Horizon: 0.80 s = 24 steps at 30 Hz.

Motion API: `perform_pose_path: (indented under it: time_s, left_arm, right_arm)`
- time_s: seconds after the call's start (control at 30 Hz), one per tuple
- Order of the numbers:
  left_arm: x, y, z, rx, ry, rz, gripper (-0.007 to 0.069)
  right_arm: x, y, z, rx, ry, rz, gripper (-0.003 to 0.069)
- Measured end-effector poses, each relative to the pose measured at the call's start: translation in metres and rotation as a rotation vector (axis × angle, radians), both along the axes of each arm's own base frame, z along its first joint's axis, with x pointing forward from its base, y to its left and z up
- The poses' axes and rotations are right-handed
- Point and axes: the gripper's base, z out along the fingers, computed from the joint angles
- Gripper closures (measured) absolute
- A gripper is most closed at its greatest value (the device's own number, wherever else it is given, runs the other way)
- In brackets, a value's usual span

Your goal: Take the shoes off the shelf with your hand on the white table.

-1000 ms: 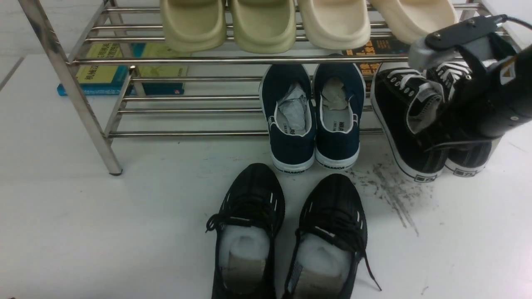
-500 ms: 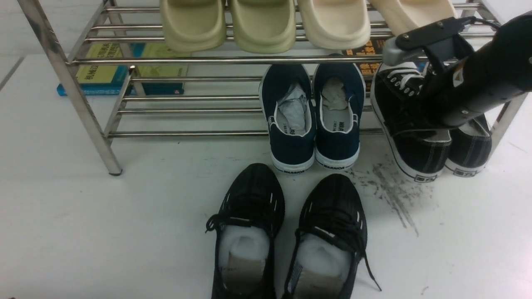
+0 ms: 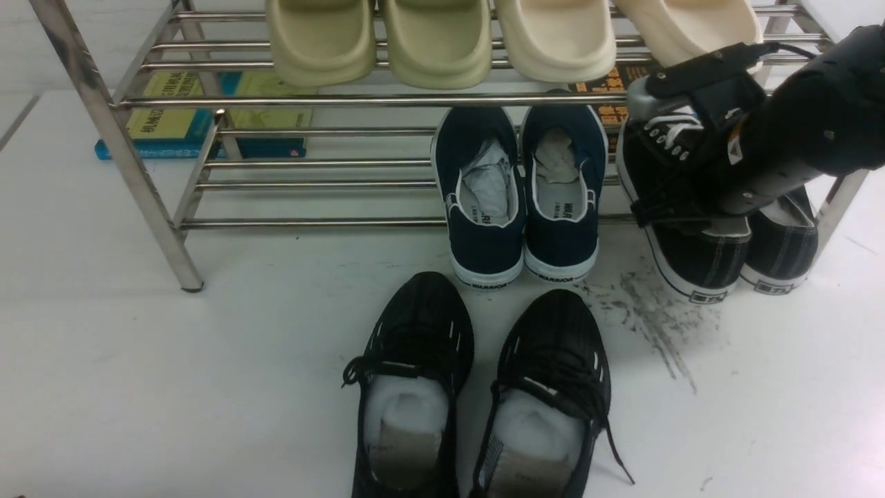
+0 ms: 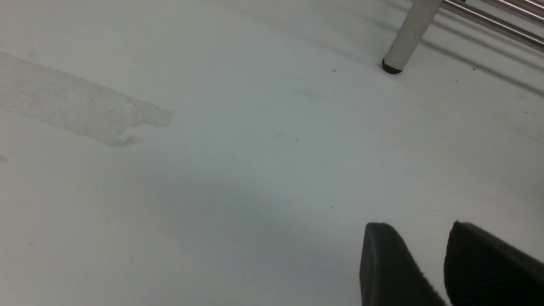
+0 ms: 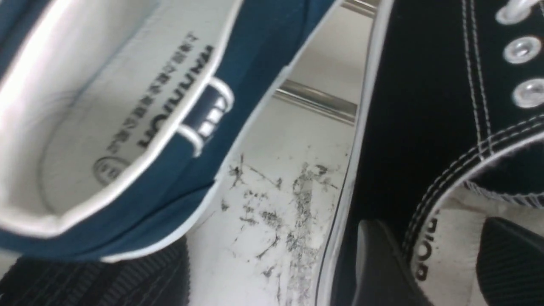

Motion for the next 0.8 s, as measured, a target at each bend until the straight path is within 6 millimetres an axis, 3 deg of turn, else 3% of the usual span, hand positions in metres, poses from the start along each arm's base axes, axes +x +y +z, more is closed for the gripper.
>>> perform_pose_path:
  time_s: [0.3,0.43,0.5,0.53,0.6,0.8]
  left_arm:
    - [0.0,0.0,0.0,0.0,0.0,0.0,0.0385]
    - [0.0,0.0,0.0,0.0,0.0,0.0,0.0385]
    - [0.0,0.0,0.0,0.0,0.0,0.0,0.0385]
    - [0.0,0.0,0.0,0.0,0.0,0.0,0.0385]
    - [0.0,0.0,0.0,0.0,0.0,0.0,0.0385]
    - [0.0,0.0,0.0,0.0,0.0,0.0,0.0385]
  right_arm:
    - [0.008,0.003,-0.022,0.009,0.052,-0.046,0.0347]
    - [0.008,0.005,-0.024,0.017,0.058,-0.047,0.05]
    - [0.007,0.006,-0.022,0.026,0.054,-0.048,0.0557]
    - [0.006,0.006,-0.018,0.038,0.047,-0.053,0.0628]
    - [0.004,0.004,-0.014,0.041,0.048,-0.061,0.0657]
    - [-0.013,-0.002,0.01,0.065,0.063,-0.089,0.0658]
